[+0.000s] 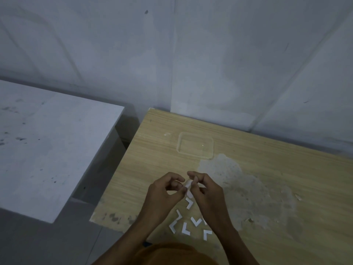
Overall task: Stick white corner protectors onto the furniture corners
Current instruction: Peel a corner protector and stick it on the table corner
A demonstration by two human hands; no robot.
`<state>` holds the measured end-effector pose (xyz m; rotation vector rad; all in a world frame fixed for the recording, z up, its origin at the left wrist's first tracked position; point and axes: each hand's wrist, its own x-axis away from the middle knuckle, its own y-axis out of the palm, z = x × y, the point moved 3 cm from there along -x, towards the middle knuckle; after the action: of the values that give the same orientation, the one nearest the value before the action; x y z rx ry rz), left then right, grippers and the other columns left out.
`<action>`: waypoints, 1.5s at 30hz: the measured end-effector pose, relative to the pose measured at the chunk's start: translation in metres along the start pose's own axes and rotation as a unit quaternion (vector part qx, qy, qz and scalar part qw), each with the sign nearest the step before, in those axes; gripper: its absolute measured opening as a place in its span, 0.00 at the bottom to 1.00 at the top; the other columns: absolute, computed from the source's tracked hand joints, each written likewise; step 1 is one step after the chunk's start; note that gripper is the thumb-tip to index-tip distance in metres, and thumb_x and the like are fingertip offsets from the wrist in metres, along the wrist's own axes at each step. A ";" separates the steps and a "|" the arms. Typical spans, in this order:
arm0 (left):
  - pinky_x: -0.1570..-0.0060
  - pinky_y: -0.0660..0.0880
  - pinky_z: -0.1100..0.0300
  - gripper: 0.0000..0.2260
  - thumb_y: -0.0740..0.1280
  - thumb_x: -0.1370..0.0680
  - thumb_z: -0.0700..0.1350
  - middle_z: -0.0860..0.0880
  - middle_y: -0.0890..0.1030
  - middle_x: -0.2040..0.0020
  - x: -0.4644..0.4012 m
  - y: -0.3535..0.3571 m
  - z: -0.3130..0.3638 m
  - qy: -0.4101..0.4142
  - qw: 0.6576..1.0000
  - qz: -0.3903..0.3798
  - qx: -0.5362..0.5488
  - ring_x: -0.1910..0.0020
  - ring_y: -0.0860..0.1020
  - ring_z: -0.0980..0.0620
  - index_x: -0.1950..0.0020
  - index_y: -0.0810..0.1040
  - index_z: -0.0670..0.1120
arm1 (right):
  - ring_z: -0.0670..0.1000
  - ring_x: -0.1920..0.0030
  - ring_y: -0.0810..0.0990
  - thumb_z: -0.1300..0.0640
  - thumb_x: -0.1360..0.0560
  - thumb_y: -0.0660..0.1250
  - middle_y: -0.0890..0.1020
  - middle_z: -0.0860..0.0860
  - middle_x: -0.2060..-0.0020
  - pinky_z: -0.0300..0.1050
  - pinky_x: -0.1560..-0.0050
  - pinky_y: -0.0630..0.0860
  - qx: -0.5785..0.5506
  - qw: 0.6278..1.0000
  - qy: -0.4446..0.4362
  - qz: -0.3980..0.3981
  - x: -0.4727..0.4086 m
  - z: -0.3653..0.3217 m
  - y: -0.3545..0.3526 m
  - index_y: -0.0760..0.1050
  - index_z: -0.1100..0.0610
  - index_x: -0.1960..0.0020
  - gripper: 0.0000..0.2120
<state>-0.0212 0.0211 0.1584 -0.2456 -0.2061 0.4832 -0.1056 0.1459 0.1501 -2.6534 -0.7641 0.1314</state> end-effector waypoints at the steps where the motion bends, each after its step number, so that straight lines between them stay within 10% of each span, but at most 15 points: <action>1: 0.52 0.79 0.63 0.08 0.72 0.27 0.41 0.51 0.83 0.63 -0.001 0.001 0.000 -0.009 1.000 -0.010 0.009 0.58 0.82 0.57 0.50 0.80 0.51 | 0.33 0.46 0.77 0.60 0.23 0.64 0.81 0.40 0.46 0.27 0.54 0.75 -0.008 1.000 0.013 0.000 0.001 0.002 0.000 0.77 0.54 0.54 0.04; 14: 0.68 0.73 0.70 0.07 0.71 0.27 0.42 0.48 0.84 0.61 -0.003 0.005 0.002 -0.116 0.989 -0.048 0.074 0.60 0.82 0.56 0.53 0.81 0.53 | 0.33 0.48 0.78 0.60 0.21 0.63 0.80 0.38 0.48 0.27 0.55 0.74 -0.010 1.000 0.022 0.012 0.006 0.002 0.000 0.77 0.48 0.49 0.08; 26: 0.58 0.79 0.64 0.09 0.72 0.29 0.40 0.50 0.85 0.62 -0.004 0.001 -0.003 -0.099 0.994 -0.001 0.041 0.60 0.83 0.57 0.52 0.79 0.52 | 0.36 0.37 0.70 0.57 0.26 0.64 0.76 0.45 0.40 0.27 0.41 0.68 0.100 0.983 -0.155 0.010 0.011 -0.007 0.002 0.72 0.56 0.58 0.04; 33: 0.58 0.78 0.60 0.10 0.72 0.29 0.39 0.49 0.84 0.62 -0.005 0.007 0.000 -0.087 0.995 -0.013 0.046 0.59 0.82 0.53 0.52 0.79 0.51 | 0.38 0.56 0.81 0.67 0.24 0.65 0.83 0.43 0.57 0.29 0.60 0.76 -0.012 0.998 -0.008 0.061 0.005 0.001 -0.002 0.76 0.53 0.59 0.10; 45: 0.67 0.73 0.70 0.09 0.70 0.27 0.38 0.48 0.82 0.57 -0.004 0.008 -0.015 -0.112 0.990 -0.013 0.086 0.60 0.81 0.57 0.54 0.81 0.51 | 0.50 0.63 0.81 0.68 0.26 0.66 0.82 0.50 0.63 0.46 0.61 0.80 -0.050 0.994 0.023 0.098 0.006 0.016 -0.008 0.73 0.59 0.63 0.09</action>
<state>-0.0242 0.0230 0.1414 -0.0184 -0.3843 0.4989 -0.1078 0.1609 0.1384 -2.8132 -0.5060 0.0838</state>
